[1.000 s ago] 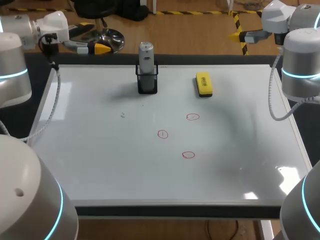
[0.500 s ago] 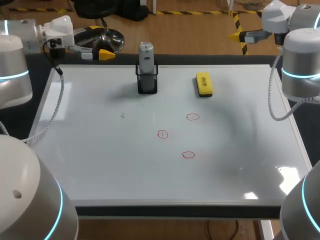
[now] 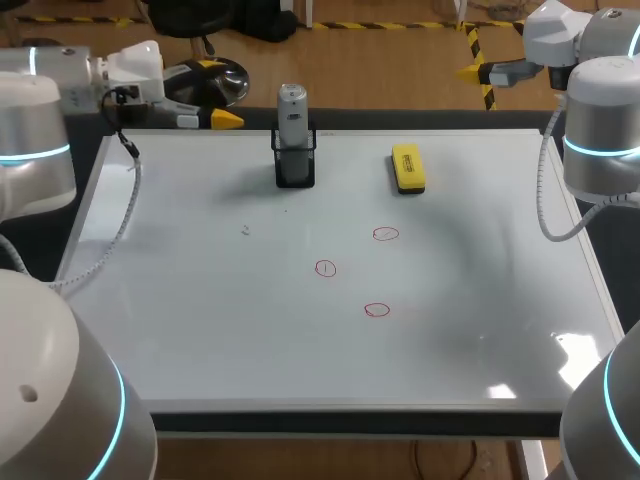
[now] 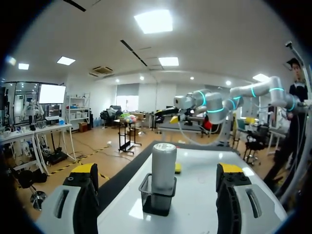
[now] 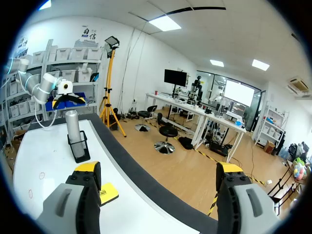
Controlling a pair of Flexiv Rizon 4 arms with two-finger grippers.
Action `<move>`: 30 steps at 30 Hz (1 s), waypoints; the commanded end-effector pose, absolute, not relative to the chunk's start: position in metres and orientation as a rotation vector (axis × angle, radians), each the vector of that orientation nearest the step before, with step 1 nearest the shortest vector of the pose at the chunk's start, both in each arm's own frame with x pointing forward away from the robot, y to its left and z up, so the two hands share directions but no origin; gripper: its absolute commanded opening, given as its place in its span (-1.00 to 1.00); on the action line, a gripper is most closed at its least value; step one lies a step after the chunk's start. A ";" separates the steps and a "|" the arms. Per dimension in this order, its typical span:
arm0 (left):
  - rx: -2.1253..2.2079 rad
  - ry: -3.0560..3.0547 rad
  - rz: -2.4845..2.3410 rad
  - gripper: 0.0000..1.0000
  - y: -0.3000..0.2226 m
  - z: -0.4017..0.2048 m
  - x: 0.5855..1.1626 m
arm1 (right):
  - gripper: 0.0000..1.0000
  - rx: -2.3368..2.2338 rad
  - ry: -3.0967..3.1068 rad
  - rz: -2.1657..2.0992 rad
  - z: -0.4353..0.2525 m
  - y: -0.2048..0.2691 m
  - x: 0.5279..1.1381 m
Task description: Pick up the inspection probe, press it on each red-marked spot on the whiteboard one by one, put down the probe, pick up the eraser, and wipe off all the red marks.
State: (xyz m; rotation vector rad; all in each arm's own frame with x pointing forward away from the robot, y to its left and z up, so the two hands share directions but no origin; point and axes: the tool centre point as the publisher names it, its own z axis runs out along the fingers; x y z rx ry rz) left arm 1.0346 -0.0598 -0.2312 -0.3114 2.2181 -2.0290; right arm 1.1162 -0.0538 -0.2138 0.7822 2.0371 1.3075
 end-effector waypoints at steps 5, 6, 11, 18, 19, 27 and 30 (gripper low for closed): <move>-0.371 2.217 -1.994 1.00 -0.062 -0.235 1.044 | 1.00 0.782 2.038 1.309 -0.214 -0.054 1.116; -0.371 2.217 -1.994 1.00 -0.062 -0.235 1.044 | 1.00 0.782 2.038 1.309 -0.214 -0.054 1.116; -0.371 2.217 -1.994 1.00 -0.062 -0.235 1.044 | 1.00 0.782 2.038 1.309 -0.214 -0.054 1.116; -0.371 2.217 -1.994 1.00 -0.062 -0.235 1.044 | 1.00 0.782 2.038 1.309 -0.214 -0.054 1.116; -0.371 2.217 -1.994 1.00 -0.062 -0.235 1.044 | 1.00 0.782 2.038 1.309 -0.214 -0.054 1.116; -0.233 2.227 -2.069 1.00 -0.070 -0.236 1.039 | 1.00 0.782 2.038 1.309 -0.214 -0.054 1.116; -0.179 2.252 -2.101 1.00 -0.080 -0.237 1.037 | 1.00 0.782 2.038 1.309 -0.214 -0.054 1.116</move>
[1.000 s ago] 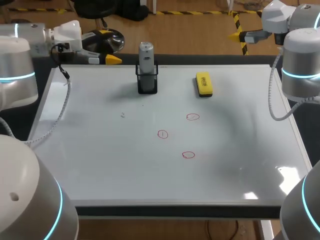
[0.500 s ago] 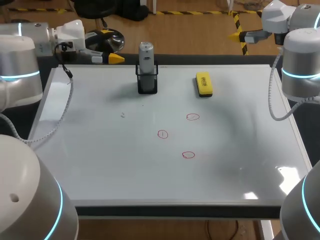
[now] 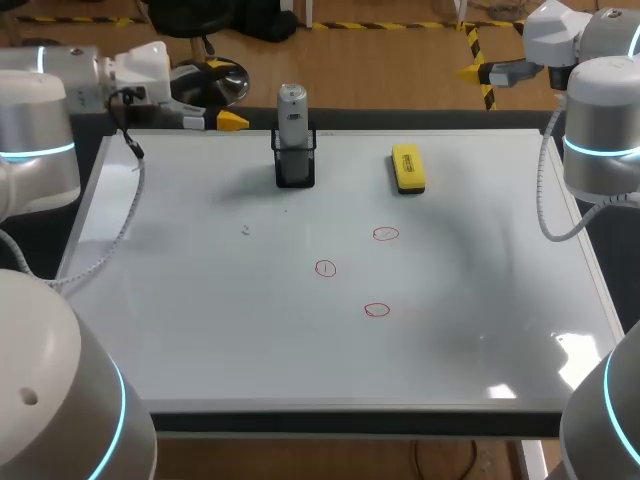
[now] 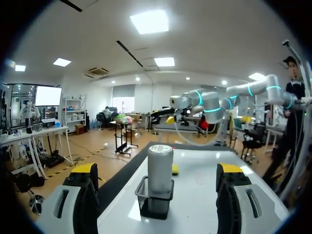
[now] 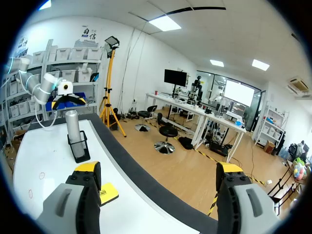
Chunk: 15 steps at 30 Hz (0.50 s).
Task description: Pick up the inspection probe, press it on each red-marked spot on the whiteboard one by one, put down the probe, pick up the eraser, and wipe off all the red marks.
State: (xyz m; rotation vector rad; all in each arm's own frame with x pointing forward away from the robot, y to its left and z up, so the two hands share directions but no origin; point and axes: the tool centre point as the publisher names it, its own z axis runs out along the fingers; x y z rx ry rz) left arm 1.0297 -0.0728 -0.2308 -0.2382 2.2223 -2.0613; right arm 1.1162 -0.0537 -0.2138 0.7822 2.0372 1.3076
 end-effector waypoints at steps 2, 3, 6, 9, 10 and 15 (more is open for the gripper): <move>-0.146 2.277 -2.113 1.00 -0.088 -0.240 1.037 | 1.00 0.782 2.038 1.309 -0.214 -0.054 1.116; -0.130 2.281 -2.121 1.00 -0.091 -0.240 1.037 | 1.00 0.782 2.038 1.309 -0.214 -0.054 1.116; -0.106 2.290 -2.131 1.00 -0.102 -0.243 1.036 | 1.00 0.782 2.038 1.309 -0.214 -0.054 1.116; -0.085 2.300 -2.143 1.00 -0.112 -0.246 1.034 | 1.00 0.782 2.038 1.309 -0.214 -0.054 1.116; -0.083 2.301 -2.148 1.00 -0.115 -0.247 1.034 | 1.00 0.782 2.038 1.309 -0.214 -0.054 1.116; -0.074 2.300 -2.180 1.00 -0.123 -0.254 1.032 | 1.00 0.782 2.038 1.309 -0.214 -0.054 1.116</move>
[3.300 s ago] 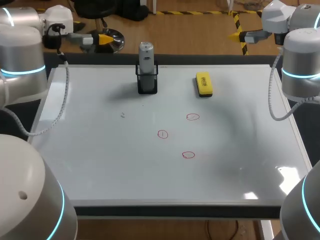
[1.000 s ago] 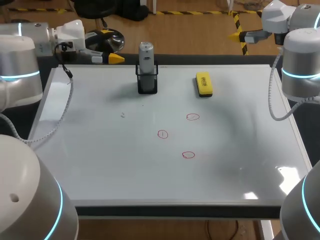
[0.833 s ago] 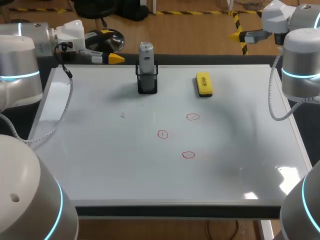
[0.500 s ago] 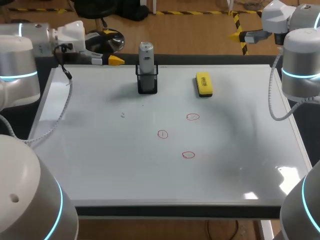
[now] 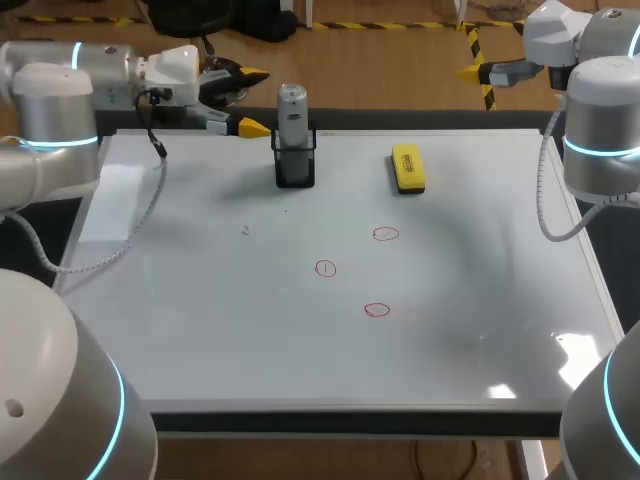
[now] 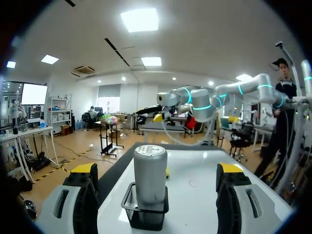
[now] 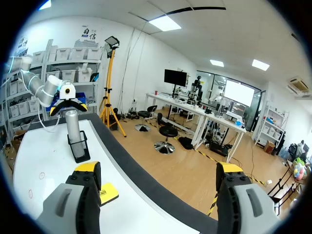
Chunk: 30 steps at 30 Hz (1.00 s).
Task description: Pick up the inspection probe, press it on each red-marked spot on the whiteboard one by one, put down the probe, pick up the eraser, and wipe off all the red marks.
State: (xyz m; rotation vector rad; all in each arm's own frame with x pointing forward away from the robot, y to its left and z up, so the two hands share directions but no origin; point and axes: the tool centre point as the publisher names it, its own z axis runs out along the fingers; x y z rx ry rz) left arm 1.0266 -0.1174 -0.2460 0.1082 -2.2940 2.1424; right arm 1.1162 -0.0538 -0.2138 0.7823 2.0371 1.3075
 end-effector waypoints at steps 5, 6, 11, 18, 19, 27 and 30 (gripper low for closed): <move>0.066 -2.226 2.143 1.00 -0.131 -0.261 1.027 | 1.00 0.782 2.038 1.309 -0.214 -0.054 1.116; 0.069 -2.219 2.145 1.00 -0.133 -0.262 1.027 | 1.00 0.782 2.038 1.309 -0.214 -0.054 1.116; 0.055 -2.190 2.158 1.00 -0.143 -0.266 1.025 | 1.00 0.782 2.038 1.309 -0.214 -0.054 1.116; 0.045 -2.153 2.175 1.00 -0.159 -0.275 1.022 | 1.00 0.782 2.038 1.309 -0.214 -0.054 1.116; 0.043 -2.146 2.176 1.00 -0.161 -0.277 1.022 | 1.00 0.782 2.038 1.309 -0.214 -0.054 1.116; 0.036 -2.119 2.175 1.00 -0.173 -0.285 1.020 | 1.00 0.782 2.038 1.309 -0.214 -0.054 1.116; 0.033 -2.115 2.179 1.00 -0.176 -0.285 1.020 | 1.00 0.782 2.038 1.309 -0.214 -0.054 1.116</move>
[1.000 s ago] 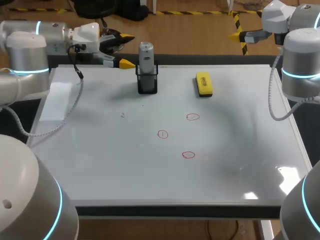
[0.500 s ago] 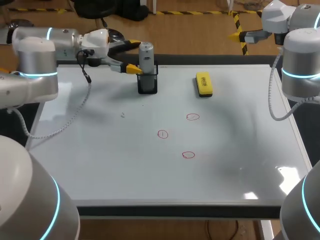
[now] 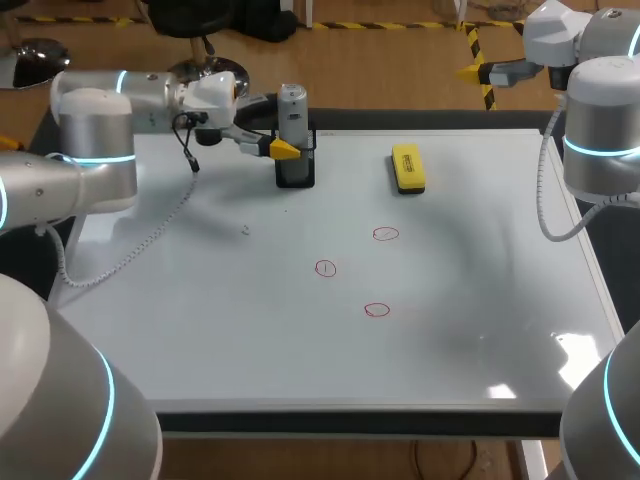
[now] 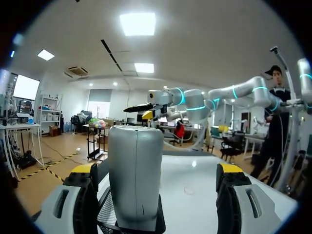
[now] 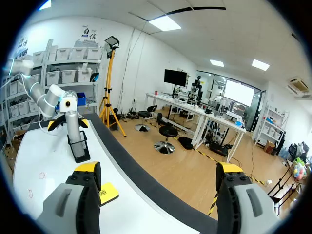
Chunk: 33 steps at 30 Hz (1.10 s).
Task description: Pick up the inspection probe, press it on each red-marked spot on the whiteboard one by one, put down the probe, pick up the eraser, and wipe off all the red marks.
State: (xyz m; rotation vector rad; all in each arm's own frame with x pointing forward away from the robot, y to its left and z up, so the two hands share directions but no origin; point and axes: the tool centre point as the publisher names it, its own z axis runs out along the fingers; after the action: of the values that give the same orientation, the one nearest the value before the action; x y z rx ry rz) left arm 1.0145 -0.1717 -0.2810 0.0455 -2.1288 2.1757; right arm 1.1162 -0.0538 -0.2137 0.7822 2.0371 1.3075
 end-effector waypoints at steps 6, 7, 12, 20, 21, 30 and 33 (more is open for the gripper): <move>0.029 -2.122 2.176 1.00 -0.176 -0.285 1.024 | 1.00 0.782 2.038 1.309 -0.214 -0.054 1.116; 0.029 -2.124 2.175 1.00 -0.176 -0.285 1.024 | 1.00 0.782 2.038 1.309 -0.214 -0.054 1.116; 0.031 -2.125 2.172 1.00 -0.177 -0.287 1.027 | 1.00 0.782 2.038 1.309 -0.214 -0.054 1.116; 0.043 -2.119 2.168 1.00 -0.182 -0.292 1.029 | 1.00 0.782 2.038 1.309 -0.214 -0.054 1.116; 0.045 -2.118 2.167 1.00 -0.183 -0.293 1.029 | 1.00 0.782 2.038 1.309 -0.214 -0.054 1.116; 0.062 -2.121 2.161 0.71 -0.182 -0.295 1.030 | 1.00 0.782 2.038 1.309 -0.214 -0.054 1.116; 0.065 -2.122 2.160 0.01 -0.182 -0.296 1.031 | 1.00 0.782 2.038 1.309 -0.214 -0.054 1.116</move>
State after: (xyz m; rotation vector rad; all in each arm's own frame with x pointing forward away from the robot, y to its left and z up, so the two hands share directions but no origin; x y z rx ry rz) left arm 1.0290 -0.1806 -0.2939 0.0651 -2.1252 2.1603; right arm 1.1162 -0.0538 -0.2138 0.7822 2.0371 1.3075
